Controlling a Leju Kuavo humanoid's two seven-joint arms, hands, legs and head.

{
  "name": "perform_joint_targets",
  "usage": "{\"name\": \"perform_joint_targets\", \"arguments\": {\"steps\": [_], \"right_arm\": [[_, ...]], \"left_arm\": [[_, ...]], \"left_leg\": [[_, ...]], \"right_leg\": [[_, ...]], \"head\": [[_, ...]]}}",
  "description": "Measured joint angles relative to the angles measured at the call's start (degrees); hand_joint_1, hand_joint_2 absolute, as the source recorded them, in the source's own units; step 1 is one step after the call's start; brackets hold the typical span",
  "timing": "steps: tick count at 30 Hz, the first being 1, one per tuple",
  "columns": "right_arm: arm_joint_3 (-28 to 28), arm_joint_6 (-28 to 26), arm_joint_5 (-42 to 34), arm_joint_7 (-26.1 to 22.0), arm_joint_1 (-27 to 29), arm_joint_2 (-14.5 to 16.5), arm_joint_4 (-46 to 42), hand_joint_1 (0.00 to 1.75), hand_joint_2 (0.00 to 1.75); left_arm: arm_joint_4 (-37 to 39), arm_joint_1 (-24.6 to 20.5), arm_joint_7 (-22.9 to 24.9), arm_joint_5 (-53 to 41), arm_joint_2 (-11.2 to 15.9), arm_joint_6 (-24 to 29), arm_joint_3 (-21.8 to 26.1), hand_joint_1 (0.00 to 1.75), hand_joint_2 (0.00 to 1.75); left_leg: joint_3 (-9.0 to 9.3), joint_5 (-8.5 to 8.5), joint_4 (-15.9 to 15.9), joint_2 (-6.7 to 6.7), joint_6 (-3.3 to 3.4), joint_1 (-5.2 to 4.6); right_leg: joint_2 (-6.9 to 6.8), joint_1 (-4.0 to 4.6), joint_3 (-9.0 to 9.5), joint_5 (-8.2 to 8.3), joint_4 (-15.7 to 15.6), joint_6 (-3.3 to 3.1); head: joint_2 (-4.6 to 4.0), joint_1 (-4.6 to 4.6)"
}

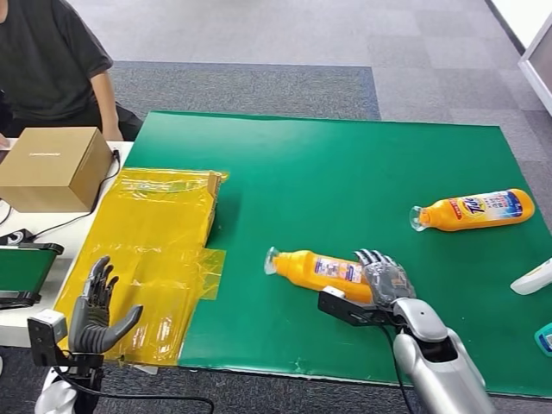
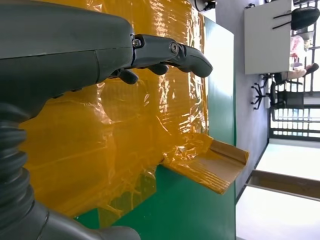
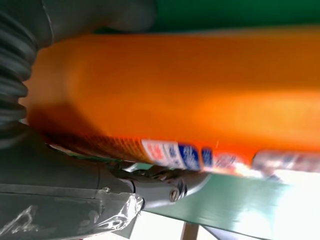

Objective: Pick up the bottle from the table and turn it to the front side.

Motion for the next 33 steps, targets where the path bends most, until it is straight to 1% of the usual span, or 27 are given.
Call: {"name": "perform_joint_targets", "arguments": {"steps": [4,8,10,12,16,19,23,25,28,33], "right_arm": [[2.4,0.0,-0.3,-0.2,-2.7,0.0,3.3,1.75,1.75],[3.3,-2.1,-2.9,-1.5,-1.9,-0.7,2.4,1.75,1.75],[3.2,-3.9,-6.8,-3.8,-0.1,-1.1,0.2,1.75,1.75],[2.9,-6.5,-12.3,-7.6,2.8,-1.2,-3.3,1.75,1.75],[2.2,-11.7,-22.1,-14.8,8.4,-0.1,-11.1,1.75,1.75],[2.1,-12.7,-27.2,-17.9,10.2,1.6,-14.5,1.75,1.75],[2.4,-13.6,-30.6,-20.1,9.4,5.1,-14.0,1.75,1.75],[3.2,-15.0,-30.6,-21.2,7.7,7.2,-11.6,1.75,1.75],[5.1,-17.5,-30.9,-22.7,5.0,10.5,-7.1,1.75,1.75],[6.7,-21.3,-33.5,-25.3,2.0,15.1,0.3,1.75,1.75]], "left_arm": [[0.4,-0.1,-0.1,0.2,0.0,0.2,0.0,0.00,1.75],[0.6,0.1,-0.3,0.2,0.1,0.3,0.4,0.00,1.75],[0.7,0.2,-0.5,0.2,0.1,0.0,0.6,0.00,1.75],[0.7,0.2,-0.9,0.3,0.1,-0.5,0.7,0.00,1.75],[0.7,0.2,-1.6,0.8,0.0,-1.6,0.6,0.00,1.75],[1.1,-0.4,-1.7,2.2,0.2,-2.4,0.3,0.00,1.75],[4.4,-3.3,-1.5,3.7,1.5,-5.1,-1.5,0.00,1.75],[6.6,-5.2,-1.9,4.0,2.6,-8.1,-3.6,0.00,1.75],[8.8,-7.9,-3.0,4.5,4.3,-12.0,-8.1,0.00,1.75],[10.3,-11.2,-4.1,4.8,6.8,-14.0,-15.2,0.00,1.75]], "left_leg": [[0.02,0.05,0.0,0.00,0.05,0.00],[0.01,0.08,0.1,-0.02,0.10,-0.01],[-0.01,0.07,0.1,-0.02,0.11,-0.01],[-0.07,0.07,0.1,-0.04,0.11,-0.01],[-0.22,0.04,0.1,-0.08,0.08,0.00],[-0.23,0.02,0.1,-0.07,0.04,0.00],[-0.25,0.07,0.1,-0.08,0.00,0.03],[-0.25,0.15,0.1,-0.08,-0.04,0.05],[-0.26,0.26,0.1,-0.07,-0.01,0.05],[-0.28,0.31,0.1,-0.08,0.02,0.05]], "right_leg": [[-0.01,0.00,0.04,0.03,0.0,0.04],[-0.01,-0.01,0.07,0.08,0.0,0.10],[-0.02,-0.01,0.07,0.08,0.0,0.11],[-0.04,-0.01,0.04,0.08,0.0,0.12],[-0.10,0.00,-0.10,0.04,0.0,0.08],[-0.09,0.01,-0.14,-0.01,0.0,0.03],[-0.10,0.05,-0.15,0.02,0.0,0.00],[-0.10,0.06,-0.17,0.09,0.0,-0.05],[-0.10,0.06,-0.18,0.18,0.0,-0.01],[-0.10,0.06,-0.17,0.22,0.0,0.01]], "head": [[0.00,0.01],[0.00,0.02],[0.00,0.02],[0.01,0.01],[0.01,0.01],[0.01,0.00],[0.00,0.01],[0.00,0.01],[0.01,0.01],[0.01,0.01]]}}
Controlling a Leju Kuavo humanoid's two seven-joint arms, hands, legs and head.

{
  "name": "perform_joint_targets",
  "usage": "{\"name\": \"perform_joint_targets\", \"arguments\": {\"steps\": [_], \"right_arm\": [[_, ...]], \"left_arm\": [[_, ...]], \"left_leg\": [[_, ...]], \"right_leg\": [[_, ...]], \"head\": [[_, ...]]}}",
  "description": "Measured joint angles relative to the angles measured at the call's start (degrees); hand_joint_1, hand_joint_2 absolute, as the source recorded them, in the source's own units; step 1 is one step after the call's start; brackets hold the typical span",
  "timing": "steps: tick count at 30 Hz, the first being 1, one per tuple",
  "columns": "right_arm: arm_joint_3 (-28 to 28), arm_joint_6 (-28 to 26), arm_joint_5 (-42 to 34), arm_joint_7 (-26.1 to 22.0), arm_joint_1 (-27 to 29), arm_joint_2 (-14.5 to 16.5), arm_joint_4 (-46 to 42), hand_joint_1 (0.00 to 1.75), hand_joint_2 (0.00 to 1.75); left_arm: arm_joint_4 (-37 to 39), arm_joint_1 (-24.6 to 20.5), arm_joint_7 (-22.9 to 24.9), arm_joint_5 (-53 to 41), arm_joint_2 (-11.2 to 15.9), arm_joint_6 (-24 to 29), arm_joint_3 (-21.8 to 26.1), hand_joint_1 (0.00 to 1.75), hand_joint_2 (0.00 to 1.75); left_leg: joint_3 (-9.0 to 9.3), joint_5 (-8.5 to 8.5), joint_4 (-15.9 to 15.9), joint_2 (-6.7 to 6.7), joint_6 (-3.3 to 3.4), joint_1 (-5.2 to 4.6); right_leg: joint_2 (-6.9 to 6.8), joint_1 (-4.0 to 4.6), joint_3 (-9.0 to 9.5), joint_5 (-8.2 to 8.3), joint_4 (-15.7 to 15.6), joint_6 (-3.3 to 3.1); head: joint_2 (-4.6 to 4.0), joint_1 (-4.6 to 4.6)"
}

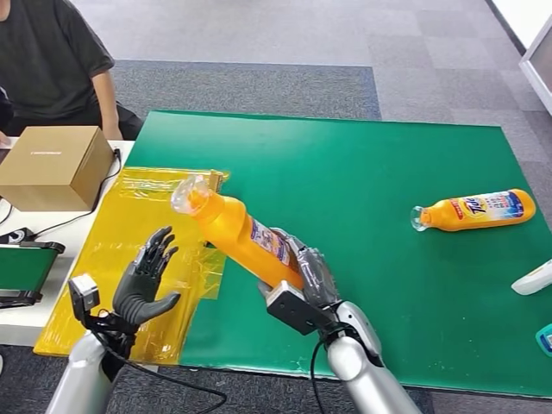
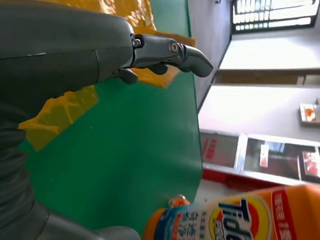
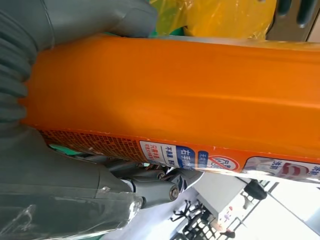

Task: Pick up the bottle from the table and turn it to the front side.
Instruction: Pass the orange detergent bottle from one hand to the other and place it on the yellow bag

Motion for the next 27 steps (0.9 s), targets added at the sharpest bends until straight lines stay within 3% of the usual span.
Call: {"name": "perform_joint_targets", "arguments": {"steps": [5,11,20,27], "right_arm": [[1.5,-1.4,-0.1,-2.2,-0.9,2.4,6.1,1.75,1.75],[3.8,-1.8,0.1,-3.5,-0.3,2.9,10.2,1.75,1.75],[6.0,-2.4,-2.1,-4.5,-0.6,4.0,14.8,1.75,1.75],[6.7,-5.1,-0.7,-2.0,-4.3,5.8,17.9,1.75,1.75]], "left_arm": [[0.9,-2.4,-1.1,1.3,1.5,-1.6,-4.0,0.00,1.75],[0.9,-3.5,-0.9,3.3,1.9,-0.9,-5.0,0.00,1.75],[1.1,-4.6,-1.8,5.0,1.1,-1.0,-4.9,0.00,1.75],[1.6,-5.9,-1.9,6.0,-0.1,-5.7,-6.8,0.00,1.75]], "left_leg": [[-0.02,-0.01,0.0,0.00,0.00,0.00],[-0.04,-0.03,0.0,0.00,0.01,0.00],[-0.05,-0.02,0.0,0.00,0.01,0.00],[-0.05,0.01,0.0,0.00,0.00,0.00]], "right_leg": [[-0.01,0.00,-0.02,0.00,0.0,0.00],[-0.01,0.00,-0.05,-0.02,0.0,0.00],[0.00,0.00,-0.07,-0.01,0.0,0.00],[0.00,-0.01,-0.06,0.04,0.0,0.01]], "head": [[0.00,-0.01],[0.00,0.00],[-0.01,0.00],[-0.01,0.00]]}}
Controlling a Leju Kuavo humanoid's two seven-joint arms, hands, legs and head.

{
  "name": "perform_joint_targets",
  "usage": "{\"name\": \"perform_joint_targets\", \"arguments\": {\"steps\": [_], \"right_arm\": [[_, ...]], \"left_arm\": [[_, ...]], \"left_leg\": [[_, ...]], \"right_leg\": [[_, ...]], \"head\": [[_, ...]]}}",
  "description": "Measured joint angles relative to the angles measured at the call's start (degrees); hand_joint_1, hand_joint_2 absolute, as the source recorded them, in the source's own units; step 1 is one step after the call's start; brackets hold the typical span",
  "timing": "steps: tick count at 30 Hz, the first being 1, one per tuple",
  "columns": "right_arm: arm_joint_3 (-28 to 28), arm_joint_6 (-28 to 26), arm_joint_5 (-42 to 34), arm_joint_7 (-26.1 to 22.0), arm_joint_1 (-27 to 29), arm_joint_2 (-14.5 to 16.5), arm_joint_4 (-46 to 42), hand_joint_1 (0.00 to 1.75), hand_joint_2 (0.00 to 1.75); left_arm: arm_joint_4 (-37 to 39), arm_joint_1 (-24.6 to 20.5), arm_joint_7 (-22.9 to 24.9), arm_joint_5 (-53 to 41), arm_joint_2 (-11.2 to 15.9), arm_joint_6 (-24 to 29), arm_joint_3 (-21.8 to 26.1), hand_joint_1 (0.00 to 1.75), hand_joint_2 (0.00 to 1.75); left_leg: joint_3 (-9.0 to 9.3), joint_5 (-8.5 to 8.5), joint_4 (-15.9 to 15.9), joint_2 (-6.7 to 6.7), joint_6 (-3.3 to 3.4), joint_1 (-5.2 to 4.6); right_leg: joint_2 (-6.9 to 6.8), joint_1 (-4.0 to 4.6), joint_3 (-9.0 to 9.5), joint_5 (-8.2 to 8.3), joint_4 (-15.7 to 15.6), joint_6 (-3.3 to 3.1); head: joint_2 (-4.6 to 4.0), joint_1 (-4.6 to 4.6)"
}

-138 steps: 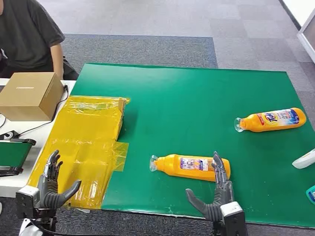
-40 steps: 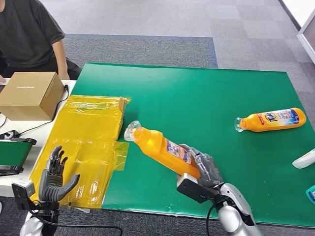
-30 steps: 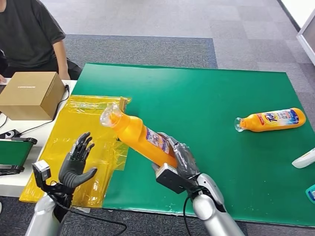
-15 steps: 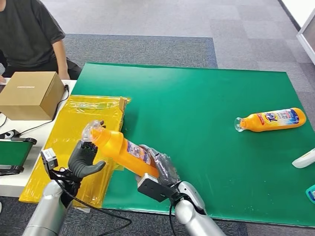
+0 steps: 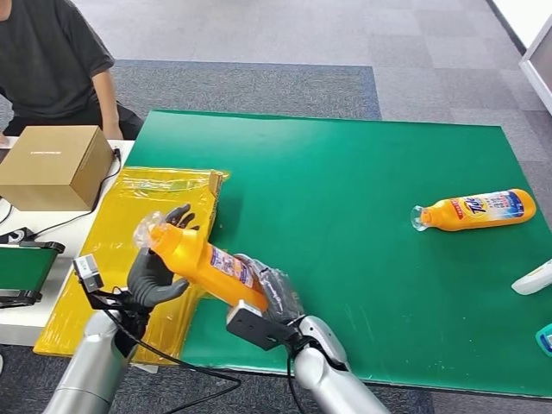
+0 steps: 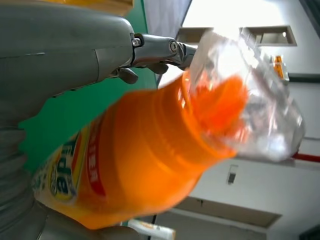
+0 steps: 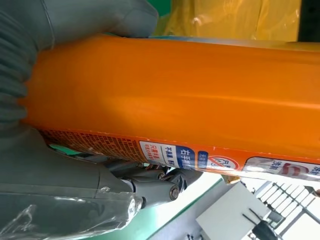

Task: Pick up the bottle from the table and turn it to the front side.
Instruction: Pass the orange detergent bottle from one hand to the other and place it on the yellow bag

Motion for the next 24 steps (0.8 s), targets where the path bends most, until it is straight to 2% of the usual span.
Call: {"name": "perform_joint_targets", "arguments": {"steps": [6,7,8,9,10,11,12,13,15,22,24], "right_arm": [[0.6,-1.6,1.1,0.7,-3.0,1.4,1.5,1.75,1.75],[0.8,-2.3,1.4,0.6,-3.1,1.6,1.7,1.75,1.75],[1.0,-2.9,1.7,0.4,-3.3,1.8,1.9,1.75,1.75],[1.2,-3.5,1.9,0.1,-3.3,2.0,2.0,1.67,1.75],[1.4,-3.9,2.1,-0.1,-3.3,2.1,2.1,1.39,1.75],[1.6,-4.2,2.2,-0.2,-3.3,2.2,2.1,1.05,1.75],[1.9,-4.4,2.2,-0.3,-3.3,2.3,2.2,0.61,1.75],[2.2,-4.5,2.1,-0.3,-3.2,2.3,2.3,0.25,1.75],[2.6,-4.4,2.0,-0.5,-3.1,2.3,2.4,0.00,1.75],[4.1,-4.4,1.2,-0.9,-2.3,1.9,1.7,0.00,1.75],[4.3,-4.6,1.2,-0.6,-1.7,1.6,0.8,0.00,1.75]], "left_arm": [[1.4,-1.3,0.4,2.1,-0.3,-2.2,-1.8,0.00,1.75],[1.7,-1.5,0.7,2.6,-0.3,-2.3,-2.0,0.09,1.75],[2.0,-1.6,1.1,3.1,-0.3,-2.4,-2.2,0.25,1.75],[2.3,-1.6,1.5,3.6,-0.4,-2.6,-2.4,0.69,1.75],[2.5,-1.7,1.9,4.2,-0.4,-2.8,-2.6,1.12,1.75],[2.8,-1.7,2.2,4.8,-0.4,-3.0,-2.7,1.47,1.75],[3.0,-1.6,2.6,5.4,-0.4,-3.2,-2.8,1.75,1.75],[3.1,-1.6,3.0,6.0,-0.4,-3.2,-2.8,1.75,1.75],[3.2,-1.5,3.7,6.8,-0.4,-2.9,-2.8,1.75,1.75],[2.9,-0.6,5.9,8.5,-0.6,2.9,-2.5,1.75,1.75],[2.1,-0.2,6.2,7.0,-0.8,6.8,-1.9,1.75,1.75]], "left_leg": [[0.00,0.02,0.0,0.00,-0.02,0.00],[0.00,0.02,0.0,0.00,-0.02,0.00],[0.00,0.02,0.0,0.00,-0.02,0.00],[-0.01,0.02,0.0,0.00,-0.02,0.01],[-0.01,0.02,0.0,0.00,-0.02,0.01],[-0.02,0.02,0.0,0.00,-0.02,0.01],[-0.02,0.01,0.0,0.00,-0.02,0.01],[-0.03,0.01,0.0,0.00,-0.02,0.00],[-0.04,0.01,0.0,0.00,-0.02,0.00],[-0.04,0.02,0.0,0.00,-0.02,0.00],[-0.04,0.02,0.0,0.00,-0.03,0.00]], "right_leg": [[0.00,0.00,-0.01,0.01,0.0,0.00],[0.00,0.01,-0.01,0.01,0.0,-0.01],[0.00,0.01,-0.01,0.00,0.0,-0.01],[0.00,0.01,-0.02,0.00,0.0,-0.01],[0.00,0.01,-0.02,0.00,0.0,-0.01],[0.00,0.01,-0.03,0.00,0.0,-0.01],[0.00,0.01,-0.03,-0.01,0.0,-0.01],[0.00,0.00,-0.04,-0.01,0.0,-0.01],[0.00,0.00,-0.04,-0.01,0.0,-0.01],[0.00,0.00,-0.06,0.00,0.0,-0.01],[0.00,0.00,-0.06,0.00,0.0,-0.01]], "head": [[0.00,-0.01],[0.01,-0.01],[0.00,-0.01],[0.00,-0.01],[0.01,-0.01],[0.00,0.00],[0.01,0.00],[0.00,0.00],[-0.01,0.00],[0.00,-0.01],[0.00,-0.01]]}}
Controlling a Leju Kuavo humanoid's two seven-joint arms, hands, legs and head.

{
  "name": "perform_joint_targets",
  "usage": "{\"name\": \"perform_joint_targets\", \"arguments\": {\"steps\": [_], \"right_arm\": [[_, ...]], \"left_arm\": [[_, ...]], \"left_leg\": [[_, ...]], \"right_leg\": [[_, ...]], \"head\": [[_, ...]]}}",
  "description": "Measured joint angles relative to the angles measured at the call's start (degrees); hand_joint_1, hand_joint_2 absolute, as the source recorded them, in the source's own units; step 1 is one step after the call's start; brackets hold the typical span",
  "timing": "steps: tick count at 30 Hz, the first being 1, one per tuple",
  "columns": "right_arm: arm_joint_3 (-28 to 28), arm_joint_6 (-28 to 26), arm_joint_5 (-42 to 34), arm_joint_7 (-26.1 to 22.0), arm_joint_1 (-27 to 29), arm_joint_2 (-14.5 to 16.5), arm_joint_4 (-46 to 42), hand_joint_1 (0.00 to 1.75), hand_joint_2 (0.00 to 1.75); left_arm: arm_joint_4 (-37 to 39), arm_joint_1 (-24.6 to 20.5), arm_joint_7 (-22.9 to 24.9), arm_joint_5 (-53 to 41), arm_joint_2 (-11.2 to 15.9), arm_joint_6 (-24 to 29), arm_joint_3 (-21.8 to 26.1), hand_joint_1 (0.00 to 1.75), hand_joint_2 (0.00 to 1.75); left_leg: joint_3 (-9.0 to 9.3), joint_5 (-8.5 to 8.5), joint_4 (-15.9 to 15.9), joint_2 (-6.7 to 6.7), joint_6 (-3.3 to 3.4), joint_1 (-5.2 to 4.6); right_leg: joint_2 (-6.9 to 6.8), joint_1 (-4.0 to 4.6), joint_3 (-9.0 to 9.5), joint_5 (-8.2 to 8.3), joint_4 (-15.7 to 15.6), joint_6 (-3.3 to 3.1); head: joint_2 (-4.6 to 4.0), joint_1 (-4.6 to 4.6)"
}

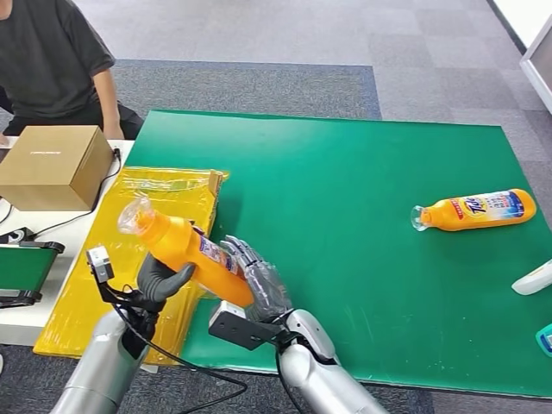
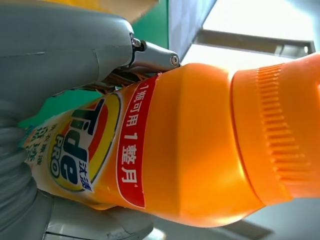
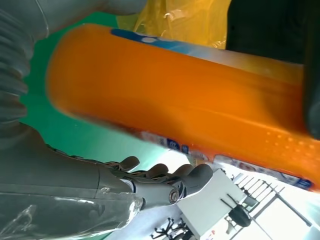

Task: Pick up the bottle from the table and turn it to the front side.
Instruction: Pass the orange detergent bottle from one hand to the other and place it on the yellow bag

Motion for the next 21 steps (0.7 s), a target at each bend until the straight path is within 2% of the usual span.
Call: {"name": "perform_joint_targets", "arguments": {"steps": [6,9,14,18,21], "right_arm": [[-1.0,-1.2,0.0,1.9,4.8,-2.1,-6.6,0.00,1.75],[-3.2,-1.2,0.1,2.5,8.6,-4.0,-12.3,0.00,1.75],[-7.9,0.8,-0.1,2.1,14.6,-6.3,-22.5,0.00,1.75],[-11.5,2.9,-0.2,1.9,17.8,-6.9,-28.6,0.00,1.75],[-13.2,4.4,-0.9,1.7,18.4,-7.1,-30.2,0.00,1.75]], "left_arm": [[-9.0,3.0,-0.6,-16.2,-0.1,19.7,1.9,1.75,1.75],[-15.7,5.0,-1.2,-24.0,0.9,24.7,2.2,1.75,1.75],[-24.4,7.9,1.4,-35.7,5.3,26.4,2.1,1.75,1.75],[-25.9,8.4,8.2,-44.8,12.1,24.2,1.5,1.75,1.75],[-24.0,6.7,14.7,-51.6,18.1,20.3,-0.8,1.75,1.75]], "left_leg": [[-0.03,-0.03,0.0,0.00,0.02,0.00],[-0.07,-0.08,0.0,-0.01,0.04,0.00],[-0.08,-0.13,0.0,0.00,0.03,0.00],[-0.07,-0.14,0.0,0.01,-0.10,0.04],[-0.06,-0.07,0.0,0.02,-0.17,0.11]], "right_leg": [[-0.01,0.00,-0.03,-0.04,0.0,0.00],[-0.01,0.00,-0.04,-0.08,0.0,0.01],[0.00,0.00,-0.06,-0.14,0.0,0.00],[0.02,0.05,-0.15,-0.14,0.0,-0.09],[0.01,0.10,-0.20,-0.14,0.0,-0.19]], "head": [[0.00,-0.01],[0.01,0.01],[0.00,0.01],[0.00,-0.01],[0.00,0.00]]}}
